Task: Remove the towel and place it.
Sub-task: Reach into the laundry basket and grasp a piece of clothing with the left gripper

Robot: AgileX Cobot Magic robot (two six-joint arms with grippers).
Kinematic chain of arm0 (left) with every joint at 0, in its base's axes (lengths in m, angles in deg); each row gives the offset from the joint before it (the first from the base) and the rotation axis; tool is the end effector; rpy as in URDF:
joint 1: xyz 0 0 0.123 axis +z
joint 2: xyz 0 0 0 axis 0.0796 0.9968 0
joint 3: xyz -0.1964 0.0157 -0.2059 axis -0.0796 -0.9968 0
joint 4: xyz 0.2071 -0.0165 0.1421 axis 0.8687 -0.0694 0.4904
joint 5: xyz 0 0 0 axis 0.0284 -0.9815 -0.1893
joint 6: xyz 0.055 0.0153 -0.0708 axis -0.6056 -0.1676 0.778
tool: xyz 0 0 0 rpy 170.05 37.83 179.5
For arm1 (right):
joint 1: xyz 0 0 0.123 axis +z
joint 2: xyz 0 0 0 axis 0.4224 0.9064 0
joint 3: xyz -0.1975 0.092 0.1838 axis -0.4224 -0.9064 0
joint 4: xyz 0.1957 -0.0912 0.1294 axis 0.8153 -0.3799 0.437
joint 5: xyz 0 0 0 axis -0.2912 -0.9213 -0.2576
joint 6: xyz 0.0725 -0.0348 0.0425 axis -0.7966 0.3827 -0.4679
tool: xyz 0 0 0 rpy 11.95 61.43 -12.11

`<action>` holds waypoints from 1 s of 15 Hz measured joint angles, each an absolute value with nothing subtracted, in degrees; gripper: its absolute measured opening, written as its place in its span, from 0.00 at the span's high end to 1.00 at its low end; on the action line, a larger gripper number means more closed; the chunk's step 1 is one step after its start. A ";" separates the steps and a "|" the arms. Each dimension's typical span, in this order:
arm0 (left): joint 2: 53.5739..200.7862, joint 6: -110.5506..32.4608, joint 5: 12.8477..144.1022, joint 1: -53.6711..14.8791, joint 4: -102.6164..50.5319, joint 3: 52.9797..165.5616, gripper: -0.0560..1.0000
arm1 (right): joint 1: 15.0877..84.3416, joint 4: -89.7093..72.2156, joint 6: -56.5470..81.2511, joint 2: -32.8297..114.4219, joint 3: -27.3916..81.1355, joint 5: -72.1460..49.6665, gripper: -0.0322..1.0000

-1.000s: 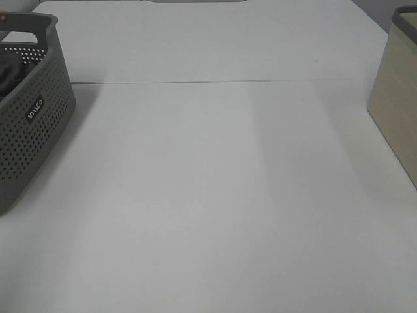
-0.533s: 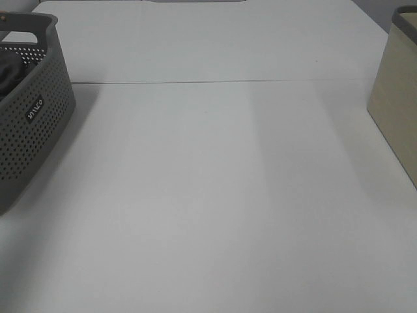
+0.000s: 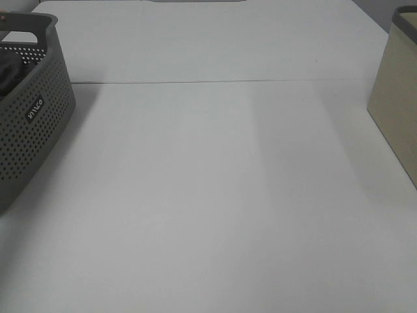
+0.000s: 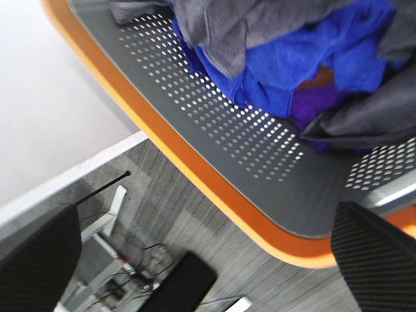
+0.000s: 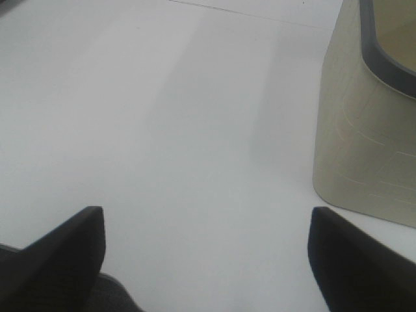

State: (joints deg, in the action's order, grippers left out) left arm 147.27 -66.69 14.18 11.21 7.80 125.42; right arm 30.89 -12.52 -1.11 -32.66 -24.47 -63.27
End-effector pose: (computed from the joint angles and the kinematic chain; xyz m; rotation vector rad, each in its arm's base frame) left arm 0.3382 0.0691 0.3832 1.3527 2.4549 0.8385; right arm -0.0071 0.0050 0.2777 -0.2760 2.0232 0.0478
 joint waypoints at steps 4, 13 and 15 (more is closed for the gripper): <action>162.80 -77.24 29.19 11.21 11.00 125.60 0.01 | 30.89 -12.52 -1.11 -32.66 -24.47 -63.27 0.17; 174.09 -79.76 35.20 10.76 10.83 127.49 0.01 | 30.89 -12.52 -1.11 -32.66 -24.47 -63.27 0.17; 174.37 -80.10 35.89 10.07 10.43 127.54 0.01 | 30.89 -12.52 -1.11 -32.66 -24.47 -63.27 0.17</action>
State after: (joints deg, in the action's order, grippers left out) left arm 174.37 -80.10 35.89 10.07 10.43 127.54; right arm 30.89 -12.52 -1.11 -32.66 -24.47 -63.27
